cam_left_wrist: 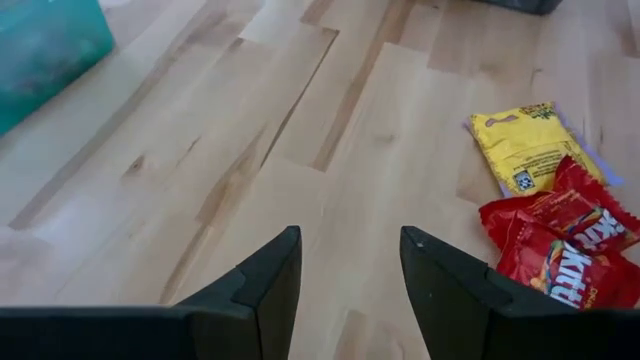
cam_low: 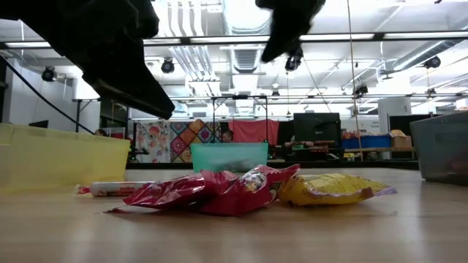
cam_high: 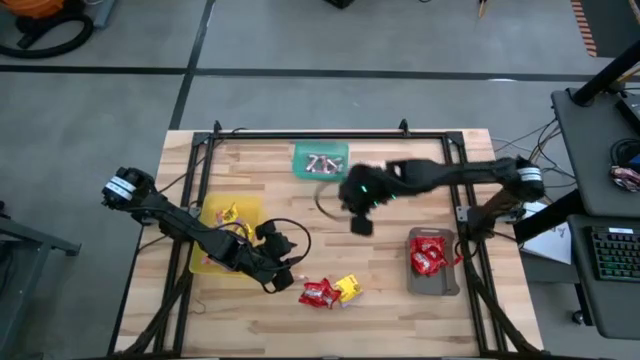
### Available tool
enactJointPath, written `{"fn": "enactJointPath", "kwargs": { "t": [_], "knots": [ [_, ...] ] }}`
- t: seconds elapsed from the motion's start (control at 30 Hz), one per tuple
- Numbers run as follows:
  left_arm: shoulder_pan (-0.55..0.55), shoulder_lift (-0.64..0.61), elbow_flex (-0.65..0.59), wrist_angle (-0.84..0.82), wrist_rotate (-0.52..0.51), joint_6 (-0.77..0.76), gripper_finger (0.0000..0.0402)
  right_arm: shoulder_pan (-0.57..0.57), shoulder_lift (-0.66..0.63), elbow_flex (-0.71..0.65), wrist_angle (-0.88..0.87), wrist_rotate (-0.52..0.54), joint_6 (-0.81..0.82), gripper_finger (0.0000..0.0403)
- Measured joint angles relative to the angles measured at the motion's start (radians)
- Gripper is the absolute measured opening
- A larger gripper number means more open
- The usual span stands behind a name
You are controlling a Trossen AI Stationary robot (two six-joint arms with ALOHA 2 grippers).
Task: Sort candy
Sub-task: Put the red candy into the black bin
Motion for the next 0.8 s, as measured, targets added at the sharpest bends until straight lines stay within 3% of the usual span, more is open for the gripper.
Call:
{"fn": "enactJointPath", "kwargs": {
  "t": [0.37,0.53,0.8],
  "knots": [
    [0.0,0.0,0.0,0.036,0.001,0.08,0.0155,0.291,-0.172,-0.256,0.075,0.001,0.231,0.0009],
    [0.0,0.002,0.0,0.107,0.0,0.168,0.0155,0.38,-0.169,-0.327,0.096,0.001,0.344,0.0009],
    [0.002,0.003,0.0,0.186,-0.007,0.238,0.0155,0.456,-0.123,-0.437,0.292,0.001,0.377,0.0009]
  ]
}}
